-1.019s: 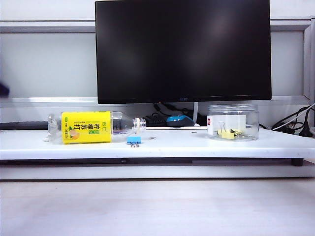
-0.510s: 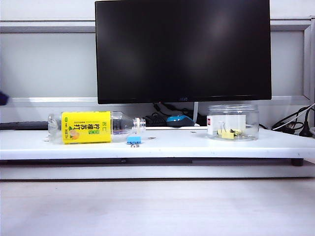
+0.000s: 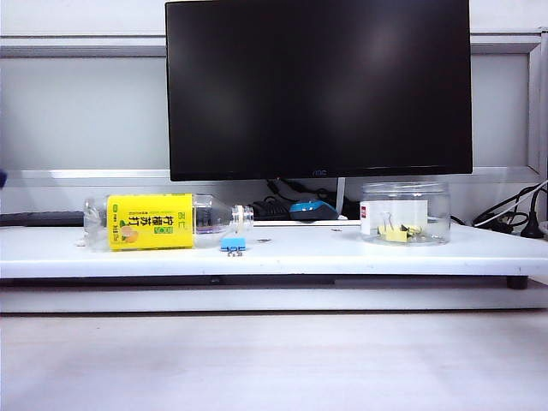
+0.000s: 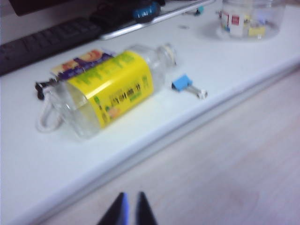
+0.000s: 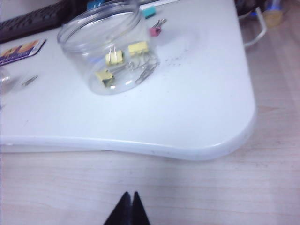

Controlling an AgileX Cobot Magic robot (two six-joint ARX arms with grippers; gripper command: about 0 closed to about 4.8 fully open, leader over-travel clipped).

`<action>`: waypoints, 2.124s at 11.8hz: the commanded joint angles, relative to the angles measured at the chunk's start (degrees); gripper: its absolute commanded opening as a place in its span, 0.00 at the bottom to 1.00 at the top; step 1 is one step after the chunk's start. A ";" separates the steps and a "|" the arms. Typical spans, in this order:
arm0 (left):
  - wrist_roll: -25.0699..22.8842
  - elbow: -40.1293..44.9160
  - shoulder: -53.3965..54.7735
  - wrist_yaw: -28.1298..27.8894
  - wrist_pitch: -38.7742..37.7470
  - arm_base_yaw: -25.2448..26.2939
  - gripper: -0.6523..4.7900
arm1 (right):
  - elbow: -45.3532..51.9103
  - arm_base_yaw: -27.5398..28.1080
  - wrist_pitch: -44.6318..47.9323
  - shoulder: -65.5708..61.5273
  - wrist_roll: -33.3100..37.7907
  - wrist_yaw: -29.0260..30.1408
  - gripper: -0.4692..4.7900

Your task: Pick up the clips with the largest number of clips of the same color on the table and place them in a round transparent plastic box.

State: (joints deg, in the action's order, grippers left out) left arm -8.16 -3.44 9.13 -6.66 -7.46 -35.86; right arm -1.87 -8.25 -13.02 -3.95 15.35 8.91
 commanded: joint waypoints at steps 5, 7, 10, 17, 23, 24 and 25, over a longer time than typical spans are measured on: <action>4.37 3.19 0.09 -0.20 1.03 0.00 0.14 | -0.17 -0.02 -1.73 -0.07 -6.84 -1.64 0.09; 5.66 3.19 0.09 -0.24 -0.90 0.00 0.14 | -0.20 -0.02 -1.75 -0.07 -6.80 -1.57 0.09; 9.20 3.19 0.09 -0.22 -2.27 0.00 0.14 | -0.20 0.00 -1.90 -0.09 -6.84 -3.08 0.09; 10.58 3.19 0.09 -0.15 -2.25 0.00 0.15 | -0.24 0.00 -1.70 -5.29 -7.89 -4.07 0.09; 13.11 3.19 0.07 0.04 -2.25 0.00 0.16 | -0.24 0.02 -1.70 -5.29 -7.89 -4.09 0.09; 13.11 3.19 0.07 0.02 -2.25 0.00 0.16 | -0.24 0.02 -1.70 -5.29 -7.89 -4.11 0.09; 13.11 3.19 0.07 0.04 -2.25 0.00 0.16 | -0.24 0.02 -1.70 -5.29 -7.89 -4.11 0.09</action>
State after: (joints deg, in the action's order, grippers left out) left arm 4.80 -0.40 9.10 -6.66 -8.82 -35.86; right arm -2.07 -8.25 -14.50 -9.23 7.64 4.99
